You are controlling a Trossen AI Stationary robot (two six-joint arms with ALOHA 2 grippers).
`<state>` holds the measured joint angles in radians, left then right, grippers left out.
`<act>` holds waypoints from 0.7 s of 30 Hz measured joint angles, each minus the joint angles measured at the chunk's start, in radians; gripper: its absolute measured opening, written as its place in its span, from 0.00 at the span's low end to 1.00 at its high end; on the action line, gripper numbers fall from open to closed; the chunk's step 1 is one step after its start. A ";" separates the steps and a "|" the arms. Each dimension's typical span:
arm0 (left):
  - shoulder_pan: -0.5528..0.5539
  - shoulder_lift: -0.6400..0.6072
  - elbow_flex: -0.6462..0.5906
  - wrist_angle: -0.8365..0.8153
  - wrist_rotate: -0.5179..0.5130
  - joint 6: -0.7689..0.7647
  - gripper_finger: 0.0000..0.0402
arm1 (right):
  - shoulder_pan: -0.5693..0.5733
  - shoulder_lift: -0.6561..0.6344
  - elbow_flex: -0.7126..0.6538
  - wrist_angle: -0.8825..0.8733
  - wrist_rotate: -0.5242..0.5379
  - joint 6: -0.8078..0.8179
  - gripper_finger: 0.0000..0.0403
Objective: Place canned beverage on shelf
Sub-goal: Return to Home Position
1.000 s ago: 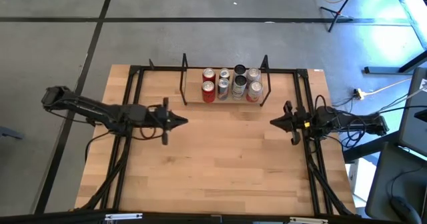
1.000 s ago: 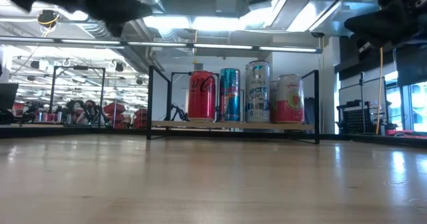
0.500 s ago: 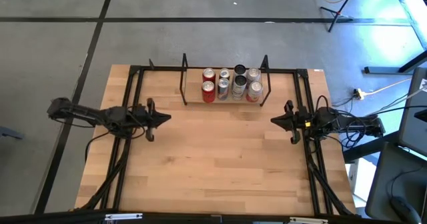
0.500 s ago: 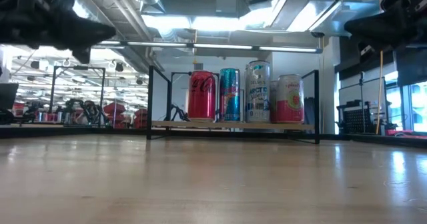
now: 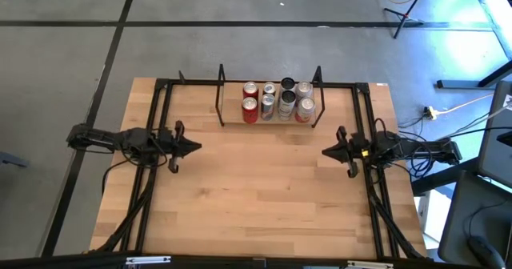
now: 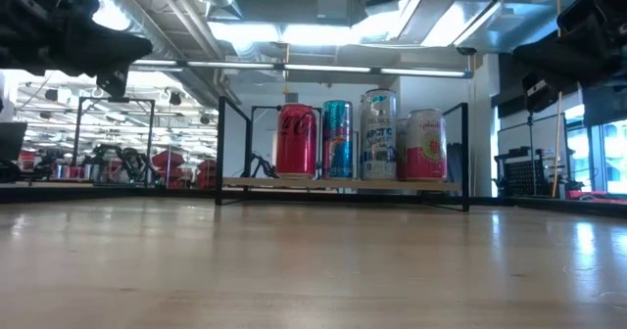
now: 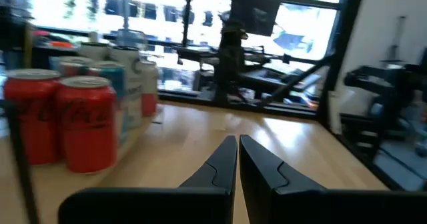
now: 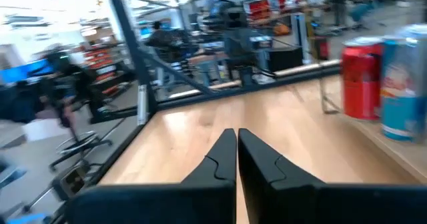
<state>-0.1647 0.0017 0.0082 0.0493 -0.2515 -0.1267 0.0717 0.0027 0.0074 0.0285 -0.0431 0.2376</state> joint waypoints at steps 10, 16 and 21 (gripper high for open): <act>0.001 0.010 0.000 -0.005 0.036 -0.020 0.03 | 0.000 0.002 0.000 0.000 -0.006 0.024 0.01; 0.001 0.011 0.000 -0.005 0.033 -0.020 0.03 | 0.000 0.002 0.000 -0.001 -0.004 0.025 0.01; 0.001 0.011 0.000 -0.005 0.033 -0.020 0.03 | 0.000 0.002 0.000 -0.002 -0.004 0.025 0.01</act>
<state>-0.1642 0.0128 0.0082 0.0444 -0.2185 -0.1471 0.0715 0.0046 0.0074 0.0269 -0.0475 0.2626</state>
